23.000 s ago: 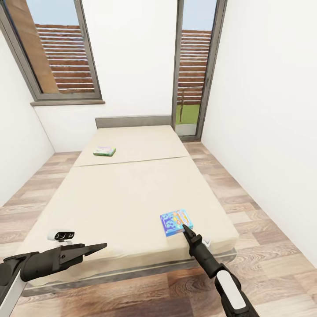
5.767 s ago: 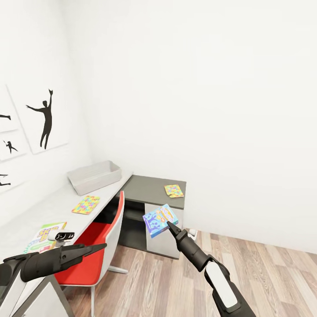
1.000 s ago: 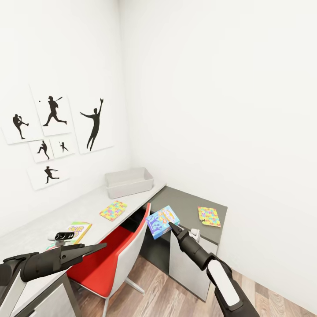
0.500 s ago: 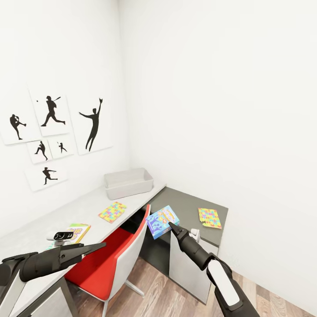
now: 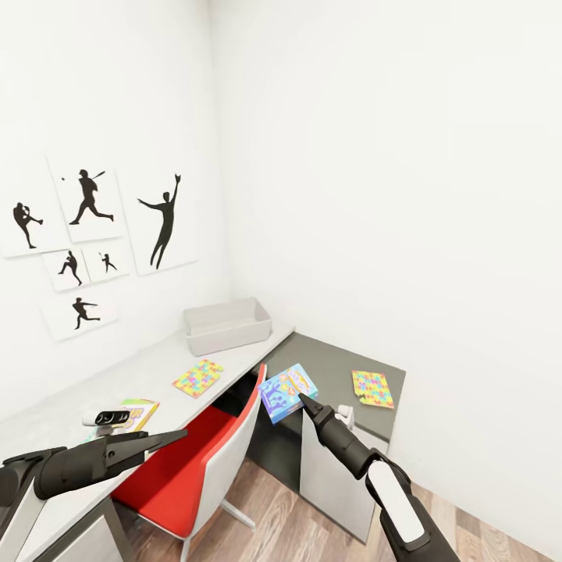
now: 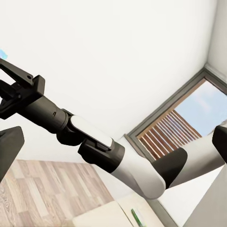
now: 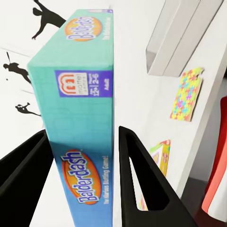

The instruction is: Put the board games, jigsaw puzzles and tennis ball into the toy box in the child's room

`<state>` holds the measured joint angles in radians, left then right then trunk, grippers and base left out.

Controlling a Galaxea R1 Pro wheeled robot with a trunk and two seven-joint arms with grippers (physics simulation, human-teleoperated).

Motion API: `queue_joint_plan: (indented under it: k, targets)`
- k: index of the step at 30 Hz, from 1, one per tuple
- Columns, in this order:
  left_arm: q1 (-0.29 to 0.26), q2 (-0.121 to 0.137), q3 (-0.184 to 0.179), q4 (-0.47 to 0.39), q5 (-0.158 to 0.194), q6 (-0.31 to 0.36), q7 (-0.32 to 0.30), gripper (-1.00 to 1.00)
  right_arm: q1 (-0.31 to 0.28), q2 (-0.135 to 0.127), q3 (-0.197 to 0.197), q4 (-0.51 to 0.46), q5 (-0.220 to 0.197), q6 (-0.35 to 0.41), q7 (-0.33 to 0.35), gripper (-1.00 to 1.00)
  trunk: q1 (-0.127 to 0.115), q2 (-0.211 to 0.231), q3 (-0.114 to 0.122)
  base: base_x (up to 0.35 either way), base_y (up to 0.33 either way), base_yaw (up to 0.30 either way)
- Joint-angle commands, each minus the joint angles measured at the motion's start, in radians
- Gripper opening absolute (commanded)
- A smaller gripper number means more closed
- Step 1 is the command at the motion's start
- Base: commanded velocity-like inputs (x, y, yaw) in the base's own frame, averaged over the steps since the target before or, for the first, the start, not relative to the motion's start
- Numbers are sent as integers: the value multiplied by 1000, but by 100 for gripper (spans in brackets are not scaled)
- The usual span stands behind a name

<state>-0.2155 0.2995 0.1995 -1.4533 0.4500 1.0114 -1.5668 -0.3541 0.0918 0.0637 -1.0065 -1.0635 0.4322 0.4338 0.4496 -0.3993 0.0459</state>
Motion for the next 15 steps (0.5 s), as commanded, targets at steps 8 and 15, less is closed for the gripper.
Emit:
queue_joint_plan:
  k: [8, 15]
  targets:
    - [0, 0, 0, 0, -1, 10, -4, 100, 0, 0, -1, 0, -9, 6, 1, -100, 0, -1, 0, 30, 0, 0]
    - [0, 0, 0, 0, -1, 10, -4, 100, 0, 0, -1, 0, -9, 6, 1, -100, 0, -1, 0, 114, 0, 0]
